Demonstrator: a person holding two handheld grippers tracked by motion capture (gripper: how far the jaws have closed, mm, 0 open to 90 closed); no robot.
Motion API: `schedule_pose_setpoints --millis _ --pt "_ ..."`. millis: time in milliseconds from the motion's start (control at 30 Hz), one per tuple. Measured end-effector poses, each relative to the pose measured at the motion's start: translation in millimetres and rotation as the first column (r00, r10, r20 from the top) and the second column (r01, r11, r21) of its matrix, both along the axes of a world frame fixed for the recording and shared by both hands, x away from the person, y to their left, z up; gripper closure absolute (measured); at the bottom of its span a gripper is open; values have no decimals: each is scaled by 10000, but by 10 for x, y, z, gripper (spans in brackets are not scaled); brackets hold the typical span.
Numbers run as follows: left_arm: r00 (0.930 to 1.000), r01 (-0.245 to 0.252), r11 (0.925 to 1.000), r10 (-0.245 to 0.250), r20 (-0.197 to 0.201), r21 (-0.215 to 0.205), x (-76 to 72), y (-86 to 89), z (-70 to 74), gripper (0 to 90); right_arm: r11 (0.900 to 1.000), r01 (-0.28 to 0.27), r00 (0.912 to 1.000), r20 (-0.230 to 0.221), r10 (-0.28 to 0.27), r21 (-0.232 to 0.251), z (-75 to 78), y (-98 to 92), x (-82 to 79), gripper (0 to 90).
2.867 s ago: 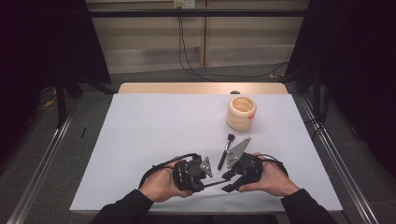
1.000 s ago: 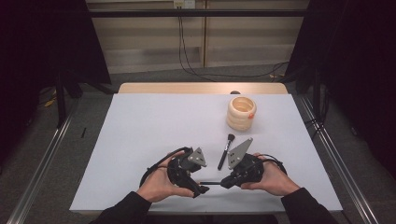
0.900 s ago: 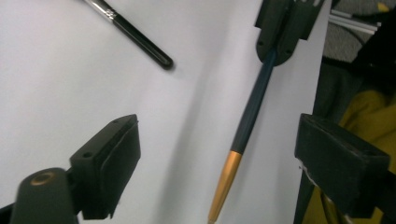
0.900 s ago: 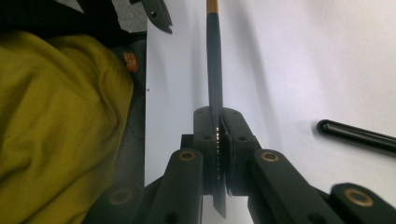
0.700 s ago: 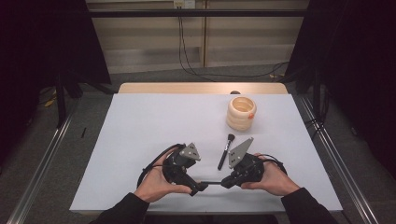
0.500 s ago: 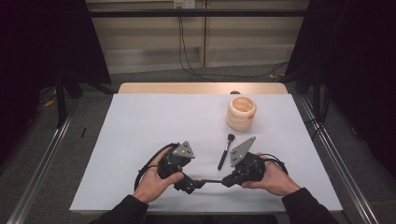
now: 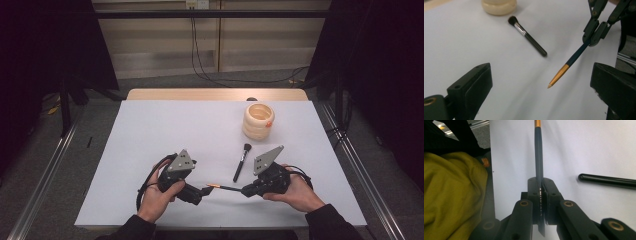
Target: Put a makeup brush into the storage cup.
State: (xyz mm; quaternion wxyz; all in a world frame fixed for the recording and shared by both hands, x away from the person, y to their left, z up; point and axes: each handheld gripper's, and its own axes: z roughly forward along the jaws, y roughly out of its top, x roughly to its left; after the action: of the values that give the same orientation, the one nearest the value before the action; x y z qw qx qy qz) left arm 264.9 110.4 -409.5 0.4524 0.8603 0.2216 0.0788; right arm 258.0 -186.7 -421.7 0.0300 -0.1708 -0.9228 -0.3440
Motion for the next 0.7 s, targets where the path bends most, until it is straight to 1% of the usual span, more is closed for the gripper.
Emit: schedule_pose_setpoints --millis 33,67,100,133,167,200,233,267,300,367,400,433,467,500,533,600,667,700 --pt "9995 -291 9992 294 110 -280 3 52 13 29 10000 72 9999 -83 -73 -26 -11 -20 -2 856" --pt "9989 -425 9982 434 199 -424 2 82 16 31 9999 162 9999 -35 -162 0 -12 -30 -2 856" --pt "9989 -425 9982 434 199 -424 2 82 16 25 9999 162 9999 -35 -162 0 -12 -30 -2 856" --pt "9983 -528 9969 541 211 -591 0 112 14 22 9996 280 9996 -30 -280 91 -13 -49 -5 856" --pt "9976 -613 9955 634 278 -718 -3 143 10 22 9996 280 9996 -30 -280 91 -13 -49 -5 856" --pt "9965 -743 9934 773 320 -878 -13 171 0 24 9991 421 9991 8 -422 78 -15 -54 -11 856" --pt "9952 -815 9922 862 468 -948 -16 198 -10 23 9992 366 9993 -29 -366 158 -22 -61 -7 856" --pt "9948 -848 9914 898 471 -995 -27 216 -17 24 9987 482 9988 -39 -481 189 -30 -64 -10 856" --pt "9950 -828 9907 883 473 -1079 -36 234 -22 26 9987 467 9988 -152 -464 207 -39 -72 -11 856" --pt "9950 -870 9876 927 384 -1311 -46 265 -27 21 9974 562 9982 -236 -552 462 -60 -95 -6 856" --pt "9943 -924 9870 984 403 -1315 -51 275 -24 25 9946 805 9967 -195 -794 648 -62 -127 -7 856" --pt "9935 -991 9860 1056 426 -1341 -58 276 -27 25 9946 805 9967 -195 -794 648 -62 -127 -7 856" --pt "9935 -989 9846 1060 424 -1444 -63 281 -31 24 9915 825 9965 -202 -809 1001 -55 -165 -4 856" --pt "9935 -989 9846 1060 424 -1444 -63 281 -31 25 9915 825 9965 -202 -809 1001 -55 -165 -4 856" --pt "9936 -980 9842 1052 420 -1477 -64 282 -31 24 9861 879 9959 -319 -842 1407 -38 -190 -10 856" --pt "9939 -977 9820 1046 350 -1617 -70 284 -30 25 9850 916 9957 -233 -891 1462 -31 -193 -15 856" --pt "9941 -963 9792 1036 317 -1787 -83 279 -24 25 9811 908 9959 -128 -900 1709 -39 -195 -14 856" --pt "9941 -963 9792 1036 317 -1787 -83 279 -24 24 9811 908 9959 -128 -900 1709 -39 -195 -14 856"
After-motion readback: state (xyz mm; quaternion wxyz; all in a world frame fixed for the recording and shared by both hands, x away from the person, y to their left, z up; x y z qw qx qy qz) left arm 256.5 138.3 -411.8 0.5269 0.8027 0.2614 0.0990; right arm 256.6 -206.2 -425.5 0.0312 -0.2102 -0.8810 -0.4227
